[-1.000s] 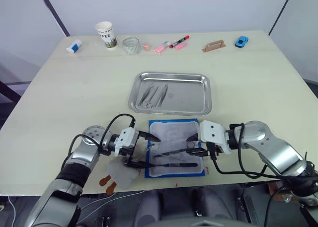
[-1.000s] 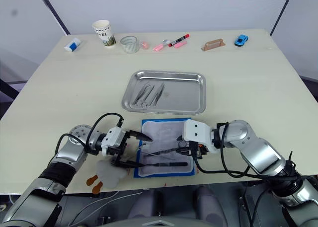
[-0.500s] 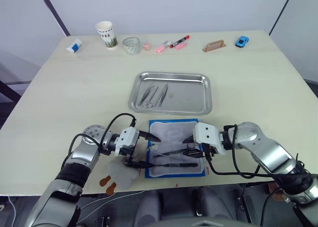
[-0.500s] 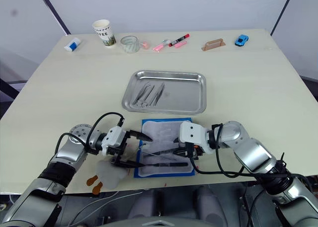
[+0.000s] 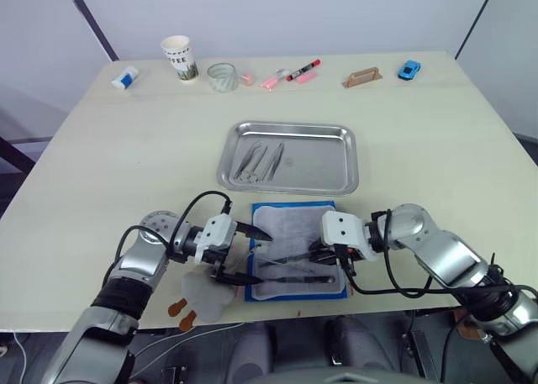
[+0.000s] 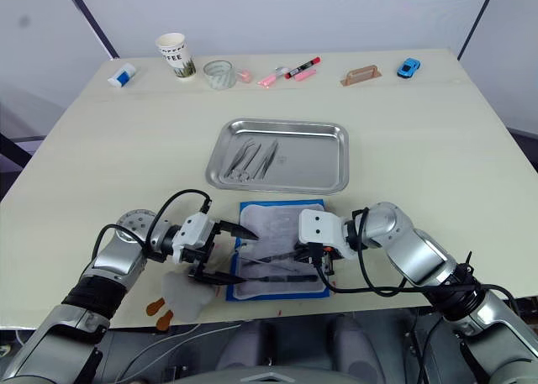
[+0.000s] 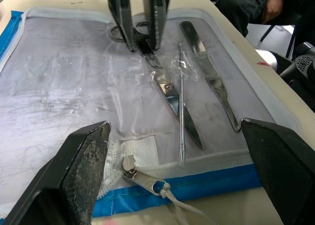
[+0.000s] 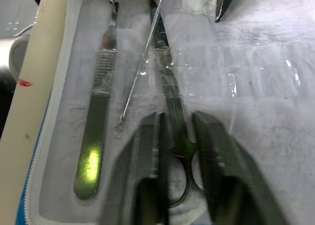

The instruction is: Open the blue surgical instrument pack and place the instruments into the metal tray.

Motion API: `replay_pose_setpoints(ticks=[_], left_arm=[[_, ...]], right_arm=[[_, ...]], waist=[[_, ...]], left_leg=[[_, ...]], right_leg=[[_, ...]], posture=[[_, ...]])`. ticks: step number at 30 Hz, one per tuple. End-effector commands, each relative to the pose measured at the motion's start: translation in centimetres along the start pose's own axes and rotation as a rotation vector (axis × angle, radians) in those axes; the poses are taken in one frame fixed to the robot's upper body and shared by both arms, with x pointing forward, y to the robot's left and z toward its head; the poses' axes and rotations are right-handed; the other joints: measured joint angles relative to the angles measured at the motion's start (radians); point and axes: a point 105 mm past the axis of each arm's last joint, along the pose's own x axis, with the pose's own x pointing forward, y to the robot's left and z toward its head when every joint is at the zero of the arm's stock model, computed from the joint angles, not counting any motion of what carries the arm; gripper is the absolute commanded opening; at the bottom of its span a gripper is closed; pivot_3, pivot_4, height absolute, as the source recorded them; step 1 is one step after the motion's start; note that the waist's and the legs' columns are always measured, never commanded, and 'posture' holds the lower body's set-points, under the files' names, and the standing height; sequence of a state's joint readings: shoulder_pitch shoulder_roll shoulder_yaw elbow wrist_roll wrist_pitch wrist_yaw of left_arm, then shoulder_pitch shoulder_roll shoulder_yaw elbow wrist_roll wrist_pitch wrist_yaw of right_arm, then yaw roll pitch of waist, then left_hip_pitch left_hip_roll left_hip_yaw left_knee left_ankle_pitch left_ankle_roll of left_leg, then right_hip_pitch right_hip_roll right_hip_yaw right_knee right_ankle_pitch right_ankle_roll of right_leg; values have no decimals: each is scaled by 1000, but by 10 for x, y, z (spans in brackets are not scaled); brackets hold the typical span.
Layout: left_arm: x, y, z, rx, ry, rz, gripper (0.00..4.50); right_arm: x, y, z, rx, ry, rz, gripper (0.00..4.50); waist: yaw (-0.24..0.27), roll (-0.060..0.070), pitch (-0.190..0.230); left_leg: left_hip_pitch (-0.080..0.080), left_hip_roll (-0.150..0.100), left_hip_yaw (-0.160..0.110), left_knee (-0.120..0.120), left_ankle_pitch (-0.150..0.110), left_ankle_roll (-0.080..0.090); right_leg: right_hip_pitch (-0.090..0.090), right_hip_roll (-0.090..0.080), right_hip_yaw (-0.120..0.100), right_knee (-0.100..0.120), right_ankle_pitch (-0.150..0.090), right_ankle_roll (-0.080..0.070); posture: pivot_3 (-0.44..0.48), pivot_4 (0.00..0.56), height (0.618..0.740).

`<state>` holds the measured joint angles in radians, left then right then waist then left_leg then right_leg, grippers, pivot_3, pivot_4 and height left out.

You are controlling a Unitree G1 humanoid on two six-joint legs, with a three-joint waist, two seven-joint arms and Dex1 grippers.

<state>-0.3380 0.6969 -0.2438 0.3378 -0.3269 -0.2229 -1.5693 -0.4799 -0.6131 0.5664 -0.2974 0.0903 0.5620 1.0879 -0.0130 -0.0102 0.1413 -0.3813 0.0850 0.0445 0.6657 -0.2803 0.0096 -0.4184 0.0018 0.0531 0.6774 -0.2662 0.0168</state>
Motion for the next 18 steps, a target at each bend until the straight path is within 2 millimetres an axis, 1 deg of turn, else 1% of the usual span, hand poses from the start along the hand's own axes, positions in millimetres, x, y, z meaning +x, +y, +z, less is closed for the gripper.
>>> replay_pose_setpoints(ticks=[1, 8, 13, 15, 18], left_arm=[[0, -9, -12, -54, 38, -44, 4500], [0, -12, -19, -59, 39, -45, 4500], [2, -14, -25, -59, 37, -40, 4500], [3, -15, -27, -61, 35, -37, 4500], [4, -15, -29, -62, 31, -29, 4500]], right_arm=[[3, 5, -4, 19, 32, 15, 59], [3, 4, 3, 10, 39, -16, 59], [-2, 1, 11, 9, 65, -60, 59], [-4, 3, 16, 23, 65, -54, 59], [-6, 5, 17, 33, 89, -51, 59]], waist=[[0, 0, 0], [0, 0, 0], [0, 0, 0], [1, 0, 0], [2, 0, 0]], left_leg=[[0, 0, 0, 0, 0, 0], [0, 0, 0, 0, 0, 0], [0, 0, 0, 0, 0, 0], [0, 0, 0, 0, 0, 0], [0, 0, 0, 0, 0, 0]], right_leg=[[0, 0, 0, 0, 0, 0], [0, 0, 0, 0, 0, 0], [0, 0, 0, 0, 0, 0], [0, 0, 0, 0, 0, 0], [0, 0, 0, 0, 0, 0]], posture=[[0, 150, 737], [0, 150, 737], [0, 150, 737], [0, 150, 737], [0, 150, 737]])
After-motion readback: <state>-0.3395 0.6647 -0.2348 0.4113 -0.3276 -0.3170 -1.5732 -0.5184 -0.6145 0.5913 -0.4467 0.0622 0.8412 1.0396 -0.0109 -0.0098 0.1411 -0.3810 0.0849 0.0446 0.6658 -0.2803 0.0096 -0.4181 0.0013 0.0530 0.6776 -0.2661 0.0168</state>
